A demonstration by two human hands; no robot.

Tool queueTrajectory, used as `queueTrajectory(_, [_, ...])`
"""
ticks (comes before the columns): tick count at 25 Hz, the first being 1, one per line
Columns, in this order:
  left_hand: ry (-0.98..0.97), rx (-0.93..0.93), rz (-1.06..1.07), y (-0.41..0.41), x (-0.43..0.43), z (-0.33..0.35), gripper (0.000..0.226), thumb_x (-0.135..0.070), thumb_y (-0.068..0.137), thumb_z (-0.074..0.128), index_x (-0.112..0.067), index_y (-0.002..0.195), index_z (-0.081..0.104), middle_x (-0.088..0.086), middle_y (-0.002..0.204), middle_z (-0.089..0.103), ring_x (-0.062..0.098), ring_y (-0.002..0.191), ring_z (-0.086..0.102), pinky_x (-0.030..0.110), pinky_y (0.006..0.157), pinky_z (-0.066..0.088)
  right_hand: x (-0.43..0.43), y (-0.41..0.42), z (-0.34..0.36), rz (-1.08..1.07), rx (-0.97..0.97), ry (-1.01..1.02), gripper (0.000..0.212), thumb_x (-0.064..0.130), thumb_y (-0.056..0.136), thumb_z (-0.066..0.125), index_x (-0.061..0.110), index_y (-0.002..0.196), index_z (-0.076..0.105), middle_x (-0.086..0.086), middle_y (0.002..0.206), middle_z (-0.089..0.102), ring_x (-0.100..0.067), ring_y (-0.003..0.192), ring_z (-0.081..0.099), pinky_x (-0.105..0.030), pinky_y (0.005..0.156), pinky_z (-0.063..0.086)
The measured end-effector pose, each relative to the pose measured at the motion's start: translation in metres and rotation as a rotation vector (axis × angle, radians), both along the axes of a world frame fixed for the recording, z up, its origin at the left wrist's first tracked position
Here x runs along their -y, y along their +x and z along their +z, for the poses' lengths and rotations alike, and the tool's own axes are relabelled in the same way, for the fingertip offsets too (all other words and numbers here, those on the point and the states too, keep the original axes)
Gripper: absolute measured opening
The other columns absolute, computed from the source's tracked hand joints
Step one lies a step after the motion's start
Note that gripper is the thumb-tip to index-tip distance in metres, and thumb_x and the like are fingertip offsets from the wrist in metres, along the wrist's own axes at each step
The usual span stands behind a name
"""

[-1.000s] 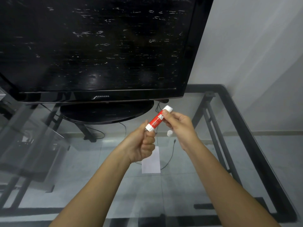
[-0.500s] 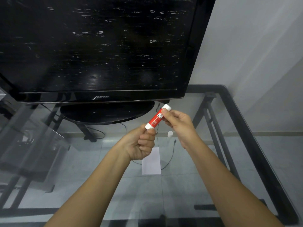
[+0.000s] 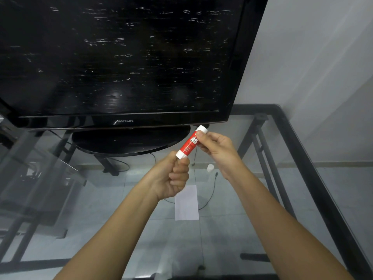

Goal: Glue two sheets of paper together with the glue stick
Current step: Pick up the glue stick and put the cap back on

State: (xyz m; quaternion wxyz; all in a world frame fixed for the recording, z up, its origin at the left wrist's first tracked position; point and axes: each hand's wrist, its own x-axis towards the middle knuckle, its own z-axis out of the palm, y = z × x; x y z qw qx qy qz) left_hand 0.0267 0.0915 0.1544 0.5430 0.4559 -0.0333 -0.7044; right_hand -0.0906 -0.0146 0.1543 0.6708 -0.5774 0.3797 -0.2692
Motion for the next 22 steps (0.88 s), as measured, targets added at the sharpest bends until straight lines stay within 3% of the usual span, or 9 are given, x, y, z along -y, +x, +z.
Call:
queueTrajectory(1, [0.028, 0.071, 0.006, 0.002, 0.003, -0.003, 0.046, -0.045, 0.091, 0.04, -0.013, 0.064, 0.057, -0.002, 0.042, 0.051, 0.007, 0.03, 0.039, 0.016, 0.03, 0.031, 0.002, 0.001, 0.0, -0.001, -0.002, -0.001, 0.028, 0.043, 0.077, 0.065, 0.022, 0.096, 0.067, 0.008, 0.088, 0.069, -0.001, 0.081, 0.066, -0.008, 0.065, 0.048])
queueTrajectory(3, [-0.047, 0.603, 0.081, 0.002, 0.003, -0.009, 0.043, -0.052, 0.092, 0.039, -0.017, 0.085, 0.062, 0.002, 0.072, 0.067, 0.009, 0.047, 0.058, 0.016, 0.044, 0.045, 0.006, 0.002, -0.002, -0.031, -0.006, 0.002, 0.023, 0.042, 0.078, 0.065, 0.024, 0.093, 0.068, 0.008, 0.086, 0.069, -0.001, 0.079, 0.066, -0.011, 0.067, 0.048])
queueTrajectory(5, [-0.252, 1.217, 0.143, 0.0, 0.001, -0.011, 0.033, -0.051, 0.083, 0.055, -0.026, 0.106, 0.051, -0.007, 0.1, 0.061, 0.002, 0.076, 0.062, 0.01, 0.062, 0.048, 0.011, 0.004, -0.003, -0.052, -0.018, 0.006, 0.024, 0.043, 0.078, 0.064, 0.024, 0.094, 0.067, 0.008, 0.087, 0.068, -0.004, 0.082, 0.065, -0.014, 0.071, 0.046])
queueTrajectory(7, [-0.349, 1.591, 0.087, -0.003, 0.003, -0.021, 0.045, -0.04, 0.078, 0.067, -0.023, 0.115, 0.048, -0.009, 0.105, 0.058, 0.001, 0.085, 0.057, 0.006, 0.069, 0.045, 0.013, 0.006, -0.006, -0.045, -0.039, -0.001, 0.022, 0.044, 0.077, 0.064, 0.026, 0.091, 0.066, 0.008, 0.088, 0.068, -0.006, 0.084, 0.064, -0.014, 0.071, 0.046])
queueTrajectory(10, [-0.308, 1.696, 0.172, -0.006, 0.008, -0.029, 0.037, -0.027, 0.081, 0.067, -0.011, 0.112, 0.055, 0.007, 0.105, 0.066, 0.006, 0.087, 0.056, 0.006, 0.069, 0.038, 0.017, 0.012, -0.014, -0.038, -0.075, -0.02, 0.029, 0.054, 0.072, 0.062, 0.03, 0.089, 0.065, 0.011, 0.091, 0.068, -0.006, 0.087, 0.064, -0.014, 0.068, 0.044])
queueTrajectory(12, [-0.287, 1.696, 0.208, -0.006, 0.011, -0.032, 0.034, -0.026, 0.082, 0.066, -0.009, 0.11, 0.056, 0.009, 0.107, 0.067, 0.006, 0.087, 0.056, 0.005, 0.067, 0.037, 0.03, 0.008, -0.026, -0.08, -0.154, -0.111, 0.046, 0.061, 0.073, 0.054, 0.027, 0.102, 0.065, 0.014, 0.098, 0.065, -0.003, 0.093, 0.059, -0.014, 0.068, 0.039])
queueTrajectory(15, [-0.25, 1.659, 0.215, 0.0, 0.01, -0.035, 0.035, -0.027, 0.082, 0.065, -0.01, 0.111, 0.056, 0.008, 0.11, 0.066, 0.006, 0.088, 0.056, 0.006, 0.066, 0.038, 0.056, -0.014, -0.059, -0.162, -0.419, -0.374, 0.04, 0.042, 0.09, 0.05, 0.018, 0.12, 0.059, 0.01, 0.1, 0.061, -0.007, 0.091, 0.054, -0.017, 0.075, 0.042])
queueTrajectory(18, [-0.237, 1.658, 0.201, 0.006, 0.008, -0.037, 0.034, -0.026, 0.082, 0.065, -0.01, 0.111, 0.056, 0.008, 0.11, 0.066, 0.006, 0.088, 0.057, 0.007, 0.066, 0.039, 0.059, -0.031, -0.105, 0.132, -0.708, -0.602, 0.039, 0.022, 0.089, 0.058, 0.01, 0.126, 0.054, -0.01, 0.122, 0.061, -0.023, 0.109, 0.056, -0.03, 0.096, 0.04])
queueTrajectory(22, [-0.252, 1.703, 0.143, 0.009, 0.005, -0.041, 0.034, -0.025, 0.082, 0.067, -0.008, 0.109, 0.057, 0.011, 0.109, 0.067, 0.008, 0.087, 0.057, 0.009, 0.066, 0.039, 0.043, -0.032, -0.148, 0.294, -0.808, -0.674, 0.045, 0.015, 0.085, 0.061, 0.013, 0.129, 0.051, -0.008, 0.135, 0.051, -0.024, 0.119, 0.051, -0.035, 0.104, 0.038])
